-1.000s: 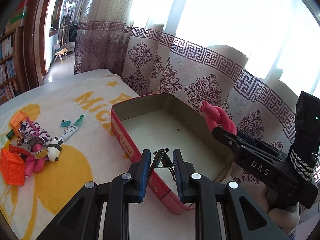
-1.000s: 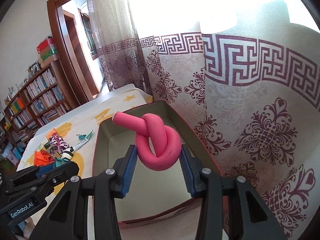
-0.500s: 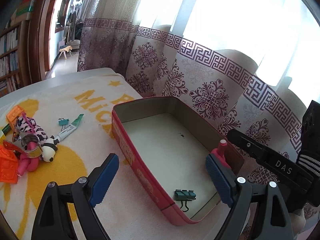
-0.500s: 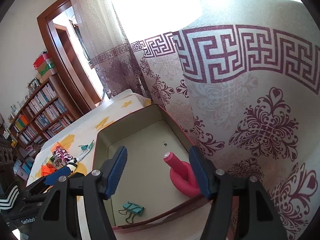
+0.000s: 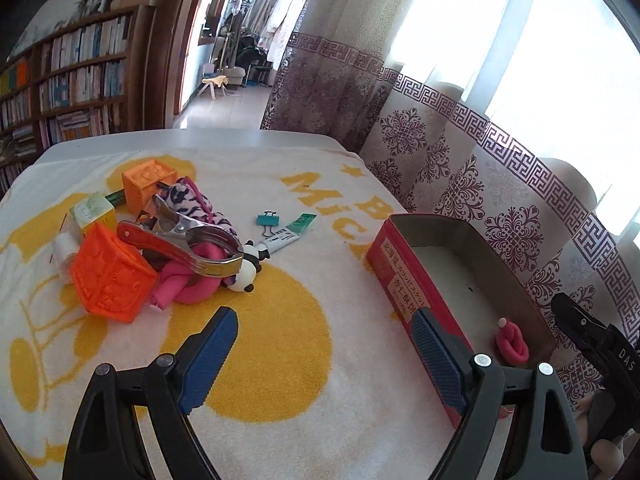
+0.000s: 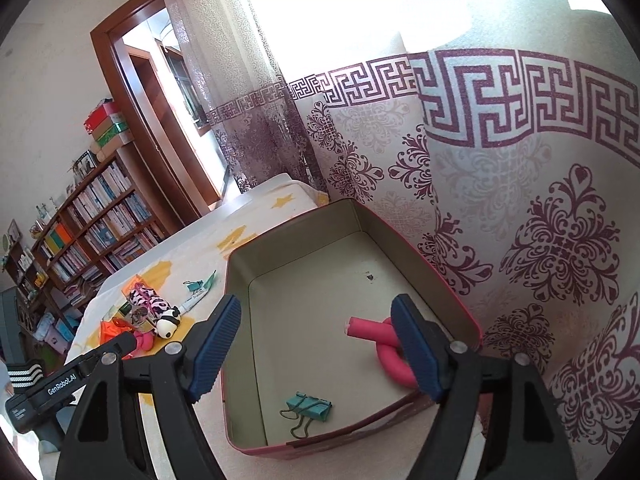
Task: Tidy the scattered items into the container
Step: 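Grasp the orange cat block with the left tool while the right tool moves toward the silver clamp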
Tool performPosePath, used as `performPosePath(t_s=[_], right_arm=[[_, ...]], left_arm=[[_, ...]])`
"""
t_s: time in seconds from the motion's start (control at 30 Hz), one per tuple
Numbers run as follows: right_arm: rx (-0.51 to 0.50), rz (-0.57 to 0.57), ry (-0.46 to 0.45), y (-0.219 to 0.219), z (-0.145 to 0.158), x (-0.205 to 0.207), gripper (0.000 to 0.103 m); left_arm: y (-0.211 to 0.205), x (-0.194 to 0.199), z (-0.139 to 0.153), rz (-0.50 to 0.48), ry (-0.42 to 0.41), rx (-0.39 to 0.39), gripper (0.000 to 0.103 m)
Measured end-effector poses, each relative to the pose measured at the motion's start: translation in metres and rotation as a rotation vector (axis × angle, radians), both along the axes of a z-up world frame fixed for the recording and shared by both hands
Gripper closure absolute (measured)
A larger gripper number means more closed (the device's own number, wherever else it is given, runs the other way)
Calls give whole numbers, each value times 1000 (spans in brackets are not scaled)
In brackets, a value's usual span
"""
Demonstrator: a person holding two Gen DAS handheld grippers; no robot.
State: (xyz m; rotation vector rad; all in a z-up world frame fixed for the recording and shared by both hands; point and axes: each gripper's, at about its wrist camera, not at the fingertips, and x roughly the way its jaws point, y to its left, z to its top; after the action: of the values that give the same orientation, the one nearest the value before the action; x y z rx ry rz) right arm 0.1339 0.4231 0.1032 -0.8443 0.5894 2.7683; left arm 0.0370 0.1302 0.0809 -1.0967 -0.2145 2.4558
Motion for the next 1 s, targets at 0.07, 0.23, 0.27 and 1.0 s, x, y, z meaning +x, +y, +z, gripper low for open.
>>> performPosePath(t_s=[0.07,0.23,0.27,1.0], right_arm=[[12,15,4,-7,1,0,22],[27,66,15,-28,3,-2,22],[33,77,17,-33,4,-1,22],[3,372,8,-169,0,-90,22]], left_arm=[[-22,-2,-2,66,-8,-8,13],[-78,-2,-3,204,-12,-4,13],[-90,0,-2,233,-5,-9,13],[-166,-19,-7,321,44,-59,1]])
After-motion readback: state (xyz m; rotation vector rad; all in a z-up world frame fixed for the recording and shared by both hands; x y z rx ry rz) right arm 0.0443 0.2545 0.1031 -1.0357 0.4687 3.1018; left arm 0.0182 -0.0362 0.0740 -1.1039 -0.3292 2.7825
